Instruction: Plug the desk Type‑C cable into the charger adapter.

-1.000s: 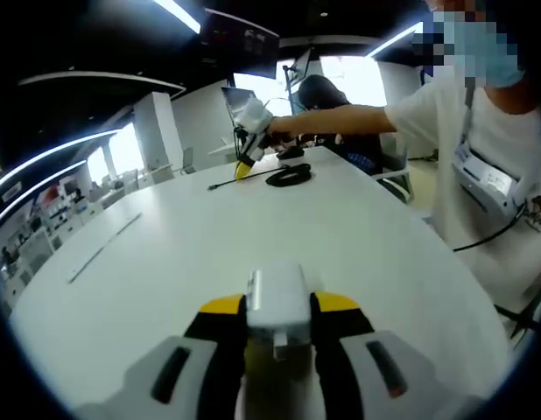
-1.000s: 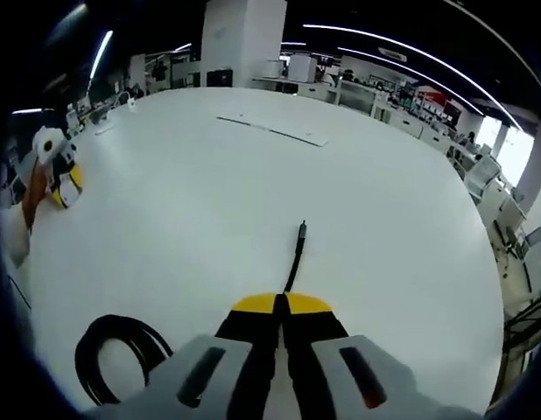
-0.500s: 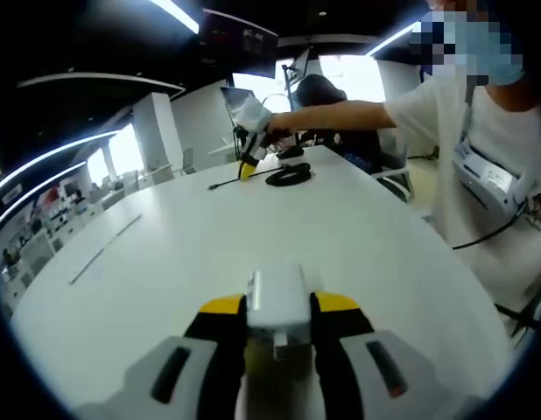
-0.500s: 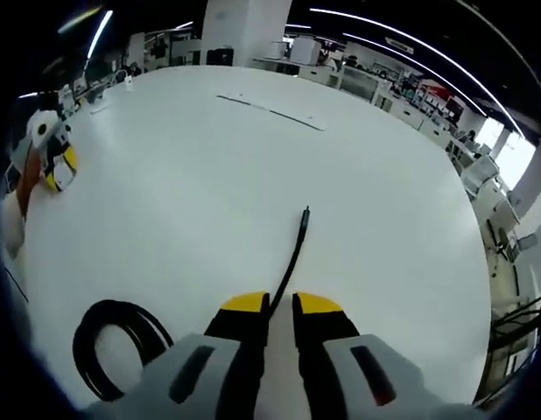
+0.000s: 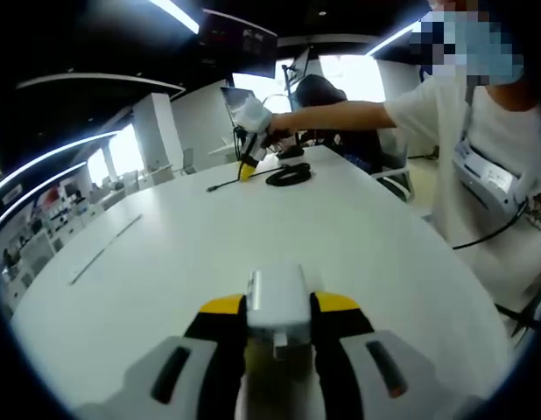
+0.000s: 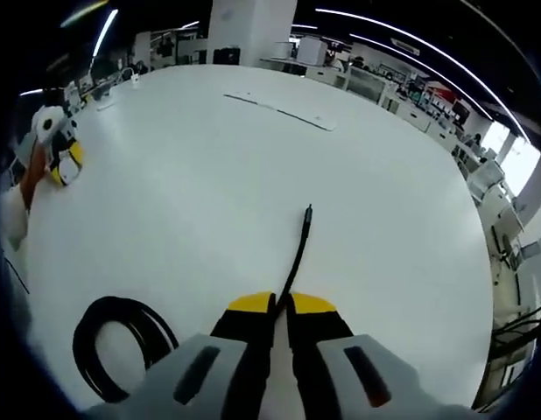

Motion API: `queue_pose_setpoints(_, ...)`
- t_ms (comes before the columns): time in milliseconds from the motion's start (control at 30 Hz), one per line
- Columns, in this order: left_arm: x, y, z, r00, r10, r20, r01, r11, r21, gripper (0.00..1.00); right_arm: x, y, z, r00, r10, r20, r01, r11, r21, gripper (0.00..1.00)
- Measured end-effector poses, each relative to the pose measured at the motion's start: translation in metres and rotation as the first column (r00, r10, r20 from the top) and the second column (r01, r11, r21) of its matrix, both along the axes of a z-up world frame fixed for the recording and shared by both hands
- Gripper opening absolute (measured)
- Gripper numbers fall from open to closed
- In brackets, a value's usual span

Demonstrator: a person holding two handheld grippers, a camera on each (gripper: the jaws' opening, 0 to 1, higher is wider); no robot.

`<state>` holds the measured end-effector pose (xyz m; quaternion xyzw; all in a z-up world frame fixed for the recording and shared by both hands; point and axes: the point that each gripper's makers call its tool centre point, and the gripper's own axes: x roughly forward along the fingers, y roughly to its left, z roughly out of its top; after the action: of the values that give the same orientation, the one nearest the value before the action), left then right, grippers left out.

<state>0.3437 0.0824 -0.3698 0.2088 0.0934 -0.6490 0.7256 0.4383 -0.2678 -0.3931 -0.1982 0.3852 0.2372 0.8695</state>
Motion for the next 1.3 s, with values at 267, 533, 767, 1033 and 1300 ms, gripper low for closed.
queue_pose_setpoints(267,-0.001,-0.001,-0.001,1.0,0.001,0.002,-0.001,1.0,0.001,0.28,0.003,0.016,0.003,0.997,0.077,0.013,-0.077,0.997,-0.029,0.04)
queue_pose_setpoints(533,0.0,0.0,0.0,1.0,0.001,0.005,-0.001,1.0,0.002,0.28,0.001,0.03,0.006,0.991,0.13,0.018,-0.129,0.991,-0.025,0.04)
queue_pose_setpoints(767,0.001,0.0,0.001,1.0,0.001,0.005,-0.001,1.0,0.003,0.28,-0.003,0.043,0.009,0.983,0.182,0.027,-0.181,0.983,-0.036,0.04)
queue_pose_setpoints(1033,0.0,-0.001,0.0,1.0,0.003,0.008,-0.003,1.0,0.006,0.28,-0.009,0.058,0.009,0.971,0.235,0.035,-0.233,0.971,-0.045,0.03)
queue_pose_setpoints(1300,-0.003,-0.002,-0.001,1.0,0.003,0.01,-0.003,1.0,0.008,0.28,-0.016,0.071,0.009,0.958,0.282,0.049,-0.28,0.959,-0.044,0.03)
